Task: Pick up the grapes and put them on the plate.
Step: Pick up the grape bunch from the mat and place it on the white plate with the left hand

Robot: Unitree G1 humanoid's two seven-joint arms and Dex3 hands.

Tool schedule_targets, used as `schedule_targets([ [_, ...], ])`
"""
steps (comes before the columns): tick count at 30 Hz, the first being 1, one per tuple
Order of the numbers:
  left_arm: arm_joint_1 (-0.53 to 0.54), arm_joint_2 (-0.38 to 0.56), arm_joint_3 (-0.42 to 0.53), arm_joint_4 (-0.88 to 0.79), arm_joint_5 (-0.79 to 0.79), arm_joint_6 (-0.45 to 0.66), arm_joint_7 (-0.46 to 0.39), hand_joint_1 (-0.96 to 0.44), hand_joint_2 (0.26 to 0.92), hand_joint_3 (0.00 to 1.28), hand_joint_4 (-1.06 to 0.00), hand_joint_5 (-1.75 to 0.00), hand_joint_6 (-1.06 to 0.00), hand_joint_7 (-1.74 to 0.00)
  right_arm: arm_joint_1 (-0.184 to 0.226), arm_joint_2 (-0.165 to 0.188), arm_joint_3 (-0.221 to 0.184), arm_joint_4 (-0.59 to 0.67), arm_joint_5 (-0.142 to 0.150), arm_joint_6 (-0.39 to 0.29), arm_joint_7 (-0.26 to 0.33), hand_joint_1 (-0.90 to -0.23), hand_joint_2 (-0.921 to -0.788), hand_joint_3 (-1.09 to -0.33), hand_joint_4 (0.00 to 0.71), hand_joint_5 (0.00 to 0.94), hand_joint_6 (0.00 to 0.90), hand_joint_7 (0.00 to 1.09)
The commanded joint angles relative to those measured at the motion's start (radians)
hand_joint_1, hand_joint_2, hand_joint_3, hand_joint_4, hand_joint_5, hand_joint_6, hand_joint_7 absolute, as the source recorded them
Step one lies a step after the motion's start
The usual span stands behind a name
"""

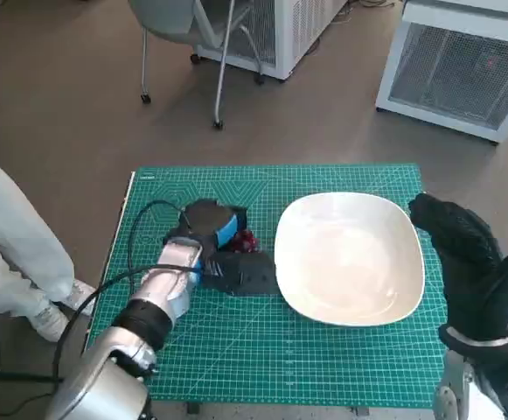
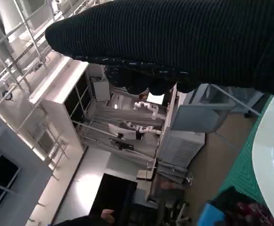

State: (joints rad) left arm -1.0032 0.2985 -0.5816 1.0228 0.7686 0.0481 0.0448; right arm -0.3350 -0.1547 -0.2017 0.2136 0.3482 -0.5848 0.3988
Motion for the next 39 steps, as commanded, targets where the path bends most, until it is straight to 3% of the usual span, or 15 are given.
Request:
schedule_targets([
  [1,0.035,0.063,0.039,-0.198,-0.005,0.033,-0.046,0.00,0.921,0.16,-0.58,-1.33,-0.52,-1.23,0.008,-0.001,0.003,0.013,-0.005,0.010,0.003,-0.483,-0.921,-0.524,0.534,0.002,0.182,0.59],
  [9,0.121,0.152,0.115,-0.518,0.003,0.064,-0.092,0.00,0.921,0.12,-0.61,-1.36,-0.61,-1.07,0.000,-0.002,0.006,0.017,-0.007,0.012,0.000,-0.487,-0.921,-0.523,0.534,0.002,0.182,0.59],
  [17,0.191,0.196,0.189,-0.733,0.021,0.069,-0.074,0.00,0.919,0.05,-0.72,-1.20,-0.65,-1.08,-0.008,-0.003,0.006,0.027,-0.008,0.012,0.000,-0.488,-0.921,-0.522,0.531,0.000,0.182,0.59],
  [25,0.230,0.192,0.234,-0.869,0.037,0.105,-0.102,0.00,0.920,0.05,-0.75,-1.14,-0.62,-1.13,-0.013,-0.001,0.009,0.030,-0.011,0.011,-0.002,-0.488,-0.921,-0.522,0.530,0.000,0.182,0.59],
  [39,0.240,0.170,0.234,-0.931,0.055,0.109,-0.149,0.00,0.916,0.03,-0.76,-1.19,-0.69,-0.99,-0.019,-0.002,0.008,0.041,-0.009,0.002,0.002,-0.484,-0.921,-0.521,0.531,0.000,0.184,0.59],
])
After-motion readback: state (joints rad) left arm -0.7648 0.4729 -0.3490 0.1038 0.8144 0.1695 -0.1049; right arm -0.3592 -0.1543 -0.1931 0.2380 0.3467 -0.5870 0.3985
